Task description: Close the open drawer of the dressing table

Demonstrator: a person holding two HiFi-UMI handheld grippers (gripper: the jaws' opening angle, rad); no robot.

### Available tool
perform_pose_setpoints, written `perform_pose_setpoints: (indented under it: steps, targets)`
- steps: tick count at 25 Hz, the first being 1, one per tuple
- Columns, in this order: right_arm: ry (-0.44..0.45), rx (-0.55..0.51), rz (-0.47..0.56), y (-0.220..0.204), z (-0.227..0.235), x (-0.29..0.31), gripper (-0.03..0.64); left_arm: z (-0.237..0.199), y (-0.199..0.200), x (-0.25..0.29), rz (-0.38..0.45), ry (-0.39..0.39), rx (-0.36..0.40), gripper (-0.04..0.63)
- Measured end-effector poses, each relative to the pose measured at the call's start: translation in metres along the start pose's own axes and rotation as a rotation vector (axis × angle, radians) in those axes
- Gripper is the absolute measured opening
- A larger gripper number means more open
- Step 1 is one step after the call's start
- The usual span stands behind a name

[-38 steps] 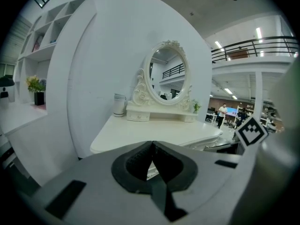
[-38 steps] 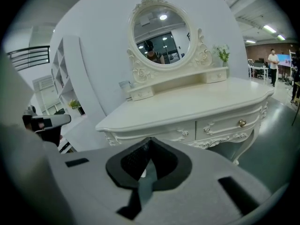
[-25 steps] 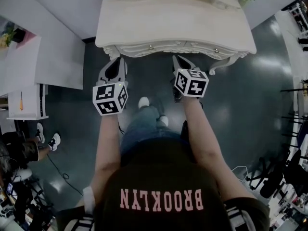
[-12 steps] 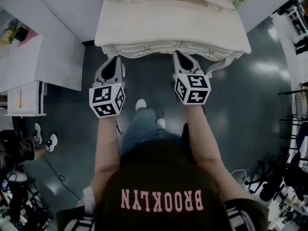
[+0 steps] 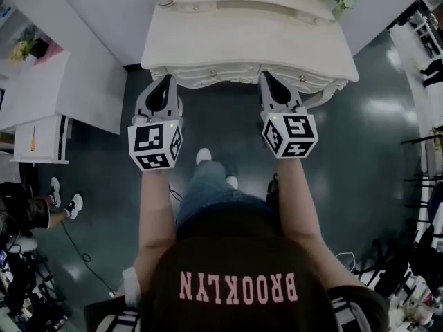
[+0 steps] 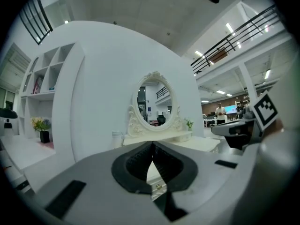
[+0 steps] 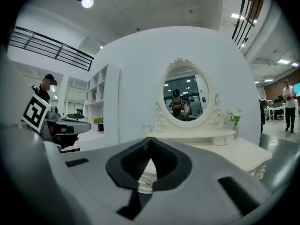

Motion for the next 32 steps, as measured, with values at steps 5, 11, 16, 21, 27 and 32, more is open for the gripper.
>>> perform_pose_setpoints:
  steps: [5,11,16,21,27,32]
  targets:
    - [0.015,-0.033,0.062,0.021,-0.003,-0.013,-0.003,0.004,0.016,-0.008,0.042,0.007,0.0,0.003]
    - [0.022,-0.098,0.099,0.034,-0.009,-0.031,-0.003,0.009,0.027,-0.015,0.067,0.008,0.015,0.003]
    - [0.02,-0.096,0.102,0.034,-0.006,-0.038,-0.003,0.015,0.034,-0.018,0.082,0.001,0.036,0.003]
    - [0.027,-0.104,0.1,0.034,-0.008,-0.043,-0.003,0.018,0.037,-0.023,0.085,0.002,0.04,0.003]
    - [0.048,-0.064,0.104,0.031,-0.005,-0.047,-0.003,0.025,0.038,-0.024,0.078,0.0,0.04,0.003]
    - [0.066,-0.069,0.106,0.03,-0.008,-0.05,-0.003,0.026,0.034,-0.025,0.065,-0.001,0.029,0.003]
Point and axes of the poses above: the fingertips, and each gripper's own axes: x forward along the fingers, z to its right, y out of its top, the point moved 5 cm from there along -x, backward along the fingers, and after that the axes turned 8 degrees about x, right-handed, at the moved point
